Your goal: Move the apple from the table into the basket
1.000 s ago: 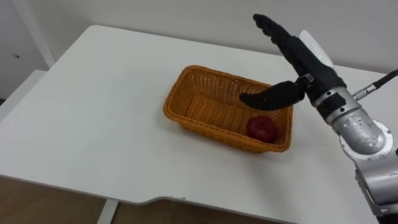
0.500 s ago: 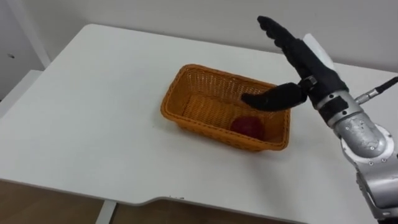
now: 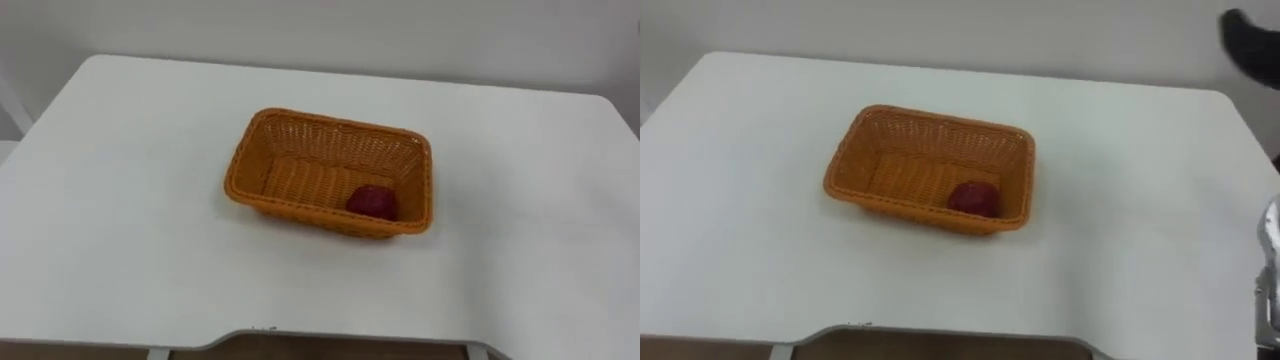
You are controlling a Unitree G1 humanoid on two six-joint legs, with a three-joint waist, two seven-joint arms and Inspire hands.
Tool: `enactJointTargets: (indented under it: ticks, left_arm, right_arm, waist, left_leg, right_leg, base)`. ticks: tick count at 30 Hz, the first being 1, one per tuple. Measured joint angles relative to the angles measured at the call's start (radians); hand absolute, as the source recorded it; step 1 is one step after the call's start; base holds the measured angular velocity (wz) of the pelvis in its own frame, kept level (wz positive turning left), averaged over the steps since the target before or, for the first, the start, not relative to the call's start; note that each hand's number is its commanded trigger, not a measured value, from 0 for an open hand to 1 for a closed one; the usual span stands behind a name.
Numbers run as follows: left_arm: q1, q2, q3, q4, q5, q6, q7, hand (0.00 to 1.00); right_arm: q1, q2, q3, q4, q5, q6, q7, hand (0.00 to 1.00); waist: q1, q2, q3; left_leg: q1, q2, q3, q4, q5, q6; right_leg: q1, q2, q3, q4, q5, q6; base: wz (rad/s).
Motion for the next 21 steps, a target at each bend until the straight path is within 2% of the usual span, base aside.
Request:
enactJointTargets:
  ticks: [3, 5, 7, 9, 12, 14, 15, 16, 17, 19, 20, 21]
  left_arm:
    - [0.009, 0.000, 0.002, -0.004, -0.020, 0.001, 0.015, 0.00]
    - [0.011, 0.000, 0.015, -0.007, -0.018, 0.008, 0.019, 0.00]
    - [0.011, -0.005, 0.027, -0.012, -0.023, 0.011, 0.027, 0.00]
    - [0.010, -0.009, 0.039, -0.013, -0.037, 0.029, 0.030, 0.00]
    - [0.005, -0.010, 0.040, -0.037, -0.036, 0.052, 0.035, 0.00]
    - [0.005, -0.014, 0.040, -0.061, -0.035, 0.074, 0.036, 0.00]
    - [0.005, -0.017, 0.039, -0.067, -0.035, 0.077, 0.036, 0.00]
    - [0.002, -0.025, 0.039, -0.070, -0.035, 0.083, 0.036, 0.00]
    - [-0.001, -0.032, 0.038, -0.069, -0.034, 0.087, 0.034, 0.00]
    - [0.000, -0.037, 0.039, -0.069, -0.035, 0.087, 0.032, 0.00]
    - [-0.001, -0.039, 0.039, -0.069, -0.035, 0.087, 0.032, 0.00]
    - [-0.005, -0.041, 0.038, -0.069, -0.035, 0.087, 0.032, 0.00]
  right_arm:
    - [0.034, -0.025, -0.079, 0.101, 0.058, 0.000, -0.125, 0.00]
    - [0.090, -0.027, -0.128, 0.206, 0.141, -0.001, -0.197, 0.00]
    - [0.140, -0.027, -0.147, 0.282, 0.220, 0.012, -0.236, 0.00]
    - [0.169, -0.026, -0.158, 0.391, 0.301, 0.014, -0.245, 0.00]
    - [0.195, -0.015, -0.164, 0.638, 0.443, 0.038, -0.234, 0.00]
    - [0.229, 0.030, -0.161, 0.819, 0.541, 0.069, -0.181, 0.00]
    - [0.238, 0.046, -0.158, 0.854, 0.568, 0.079, -0.168, 0.00]
    - [0.248, 0.079, -0.149, 0.926, 0.609, 0.092, -0.137, 0.00]
    - [0.259, 0.103, -0.114, 1.010, 0.631, 0.103, -0.103, 0.00]
    - [0.272, 0.140, -0.084, 1.094, 0.672, 0.128, -0.060, 0.00]
    - [0.278, 0.152, -0.068, 1.110, 0.687, 0.131, -0.050, 0.00]
    - [0.287, 0.176, -0.034, 1.132, 0.707, 0.131, -0.031, 0.00]
  waist:
    - [-0.026, -0.010, -0.0010]
    - [-0.032, -0.020, -0.0077]
    - [-0.039, -0.023, -0.0108]
    - [-0.051, -0.024, -0.0080]
    - [-0.052, -0.022, -0.0064]
    - [-0.048, -0.018, -0.0063]
    - [-0.047, -0.016, -0.0052]
    - [-0.048, -0.010, -0.0032]
    - [-0.046, -0.007, -0.0036]
    - [-0.039, 0.008, 0.0016]
    - [-0.035, 0.008, 0.0013]
    - [-0.032, 0.015, 0.0057]
  left_leg:
    - [-0.003, 0.001, 0.012, 0.000, 0.000, 0.000]
    - [-0.009, 0.005, 0.028, -0.004, -0.001, 0.000]
    - [-0.014, 0.006, 0.036, -0.009, 0.000, 0.000]
    - [-0.014, 0.005, 0.039, -0.008, -0.001, 0.000]
    - [-0.015, 0.006, 0.045, -0.007, -0.001, 0.001]
    - [-0.013, 0.006, 0.040, -0.014, -0.001, 0.001]
    - [-0.013, 0.006, 0.040, -0.013, -0.001, 0.001]
    - [-0.014, 0.006, 0.040, -0.012, -0.001, 0.001]
    - [-0.013, 0.005, 0.040, -0.014, -0.001, 0.001]
    - [-0.008, 0.005, 0.039, -0.019, -0.001, 0.001]
    - [-0.008, 0.005, 0.039, -0.019, -0.001, 0.001]
    - [-0.010, 0.004, 0.040, -0.018, -0.001, 0.001]
  right_leg:
    - [-0.008, 0.001, 0.012, 0.006, 0.000, 0.000]
    - [-0.021, 0.005, 0.027, 0.010, 0.000, 0.000]
    - [-0.030, 0.006, 0.037, 0.018, 0.000, -0.001]
    - [-0.028, 0.005, 0.039, 0.018, 0.002, 0.000]
    - [-0.031, 0.006, 0.050, 0.016, 0.004, 0.001]
    - [-0.027, 0.007, 0.049, 0.016, 0.004, 0.001]
    - [-0.026, 0.006, 0.048, 0.016, 0.004, 0.001]
    - [-0.028, 0.007, 0.049, 0.016, 0.004, 0.001]
    - [-0.027, 0.006, 0.051, 0.016, 0.004, 0.001]
    - [-0.029, 0.007, 0.056, 0.016, 0.004, 0.001]
    - [-0.029, 0.008, 0.058, 0.016, 0.004, 0.001]
    - [-0.032, 0.008, 0.063, 0.016, 0.004, 0.001]
  base:
    - [-0.12]
    - [-0.18]
    - [-0.16]
    - [-0.08]
    - [-0.04]
    - [0.05]
    - [0.00]
    - [0.00]
    - [0.00]
    - [-0.07]
    - [-0.10]
    - [-0.06]
